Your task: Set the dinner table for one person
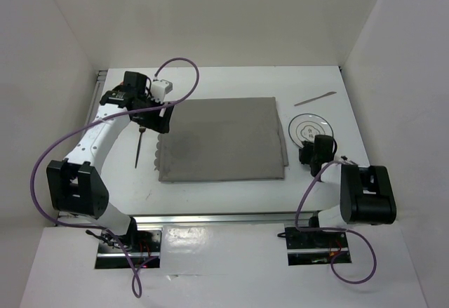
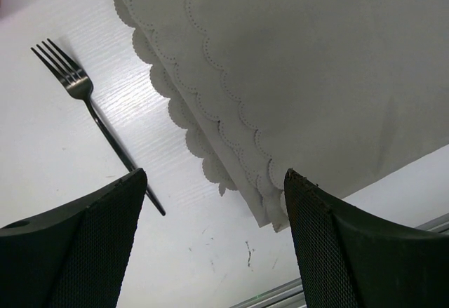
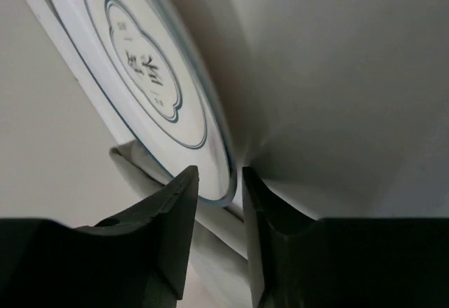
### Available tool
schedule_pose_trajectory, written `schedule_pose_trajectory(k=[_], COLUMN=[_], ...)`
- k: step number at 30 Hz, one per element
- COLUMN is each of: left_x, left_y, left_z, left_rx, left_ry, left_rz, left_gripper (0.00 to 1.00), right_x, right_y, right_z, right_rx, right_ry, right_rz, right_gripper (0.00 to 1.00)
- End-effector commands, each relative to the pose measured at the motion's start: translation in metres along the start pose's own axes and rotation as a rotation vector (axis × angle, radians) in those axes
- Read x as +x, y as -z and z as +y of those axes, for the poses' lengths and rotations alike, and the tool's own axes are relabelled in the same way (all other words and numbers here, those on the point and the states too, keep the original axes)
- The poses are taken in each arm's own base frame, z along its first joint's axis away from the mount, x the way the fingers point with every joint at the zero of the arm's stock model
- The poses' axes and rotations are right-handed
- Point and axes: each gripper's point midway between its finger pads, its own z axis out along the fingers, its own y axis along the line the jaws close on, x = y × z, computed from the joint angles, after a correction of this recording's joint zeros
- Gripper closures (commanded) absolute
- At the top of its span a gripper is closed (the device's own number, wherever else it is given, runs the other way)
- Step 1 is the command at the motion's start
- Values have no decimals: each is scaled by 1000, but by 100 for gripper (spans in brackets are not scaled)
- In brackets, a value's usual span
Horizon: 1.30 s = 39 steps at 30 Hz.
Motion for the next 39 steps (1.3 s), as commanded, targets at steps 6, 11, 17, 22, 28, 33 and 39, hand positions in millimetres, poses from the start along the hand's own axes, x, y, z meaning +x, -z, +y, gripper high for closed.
schedule_pose_trajectory(k=[6,11,17,22,28,33,39], left_x=[-2,2,6,11,16,21,30], left_y=[12,19,26,33,46,48,49], left_z=[6,9,17,31,40,40,47], left_rx=[-40,-59,-80,-104,-128,-133,-168], left_ry=[-1,-5,16,65,95,112,123], left_rz=[-12,-23,-41,-58,-86,-86,-69], left_gripper=[14,14,13,13,13,13,13], right_x=[-34,-44,-8,59,171,237,246], right_y=[2,26,65,108,117,109,87], right_z=[-51,3,111,166,107,41,6], right_rx=[117,-50,-313,-577,-583,-491,-296], right_ry=[-30,153,614,824,1132,1201,1120], right_rz=[-160,-217,-119,181,745,1130,1246], right_gripper=[100,100,100,100,100,100,100])
